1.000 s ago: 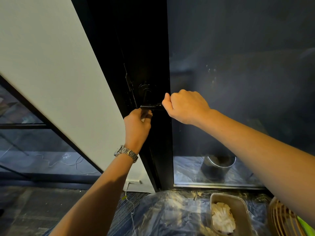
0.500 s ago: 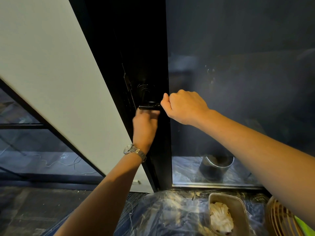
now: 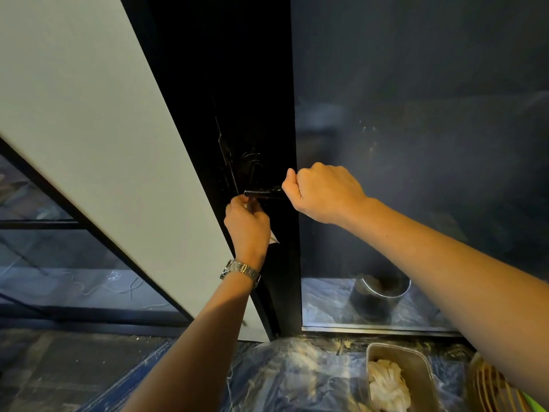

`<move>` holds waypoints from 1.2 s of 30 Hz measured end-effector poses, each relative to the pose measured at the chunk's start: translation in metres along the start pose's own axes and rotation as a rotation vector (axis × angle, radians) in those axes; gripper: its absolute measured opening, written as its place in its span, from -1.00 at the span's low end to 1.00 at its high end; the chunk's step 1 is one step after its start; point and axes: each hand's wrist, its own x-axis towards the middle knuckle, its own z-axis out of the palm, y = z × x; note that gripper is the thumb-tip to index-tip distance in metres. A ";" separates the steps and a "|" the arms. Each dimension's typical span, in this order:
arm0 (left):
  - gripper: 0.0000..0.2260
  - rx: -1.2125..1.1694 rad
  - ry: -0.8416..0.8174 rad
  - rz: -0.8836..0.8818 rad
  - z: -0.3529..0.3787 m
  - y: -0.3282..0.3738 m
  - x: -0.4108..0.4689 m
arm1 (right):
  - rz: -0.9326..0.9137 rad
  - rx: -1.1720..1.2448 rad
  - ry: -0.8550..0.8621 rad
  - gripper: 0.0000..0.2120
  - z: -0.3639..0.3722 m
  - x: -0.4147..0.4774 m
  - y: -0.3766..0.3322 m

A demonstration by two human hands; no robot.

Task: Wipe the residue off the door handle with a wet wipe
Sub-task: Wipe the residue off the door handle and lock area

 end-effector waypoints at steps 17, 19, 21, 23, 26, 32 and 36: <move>-0.78 -0.240 -0.176 -0.200 -0.032 0.019 0.017 | 0.003 -0.024 0.002 -0.43 0.002 -0.002 0.000; -0.80 -0.504 -0.187 -0.327 -0.034 0.029 0.021 | 0.011 -0.030 -0.003 -0.43 0.001 -0.002 -0.001; -0.80 -0.709 -0.193 -0.470 -0.034 0.039 0.023 | 0.014 -0.034 -0.005 -0.43 0.001 -0.001 -0.002; -0.78 -0.849 -0.224 -0.540 -0.038 0.044 0.021 | 0.020 -0.039 -0.011 -0.44 0.000 -0.001 -0.002; -0.80 -0.809 -0.213 -0.409 -0.041 0.050 0.014 | 0.022 -0.055 -0.003 -0.44 0.000 -0.001 -0.002; -0.68 -0.381 -0.041 0.028 -0.040 0.054 0.009 | 0.006 -0.067 -0.002 -0.45 0.000 -0.001 -0.001; -0.71 -0.307 0.003 0.007 -0.038 0.048 0.008 | 0.006 -0.051 -0.006 -0.44 0.000 -0.001 -0.001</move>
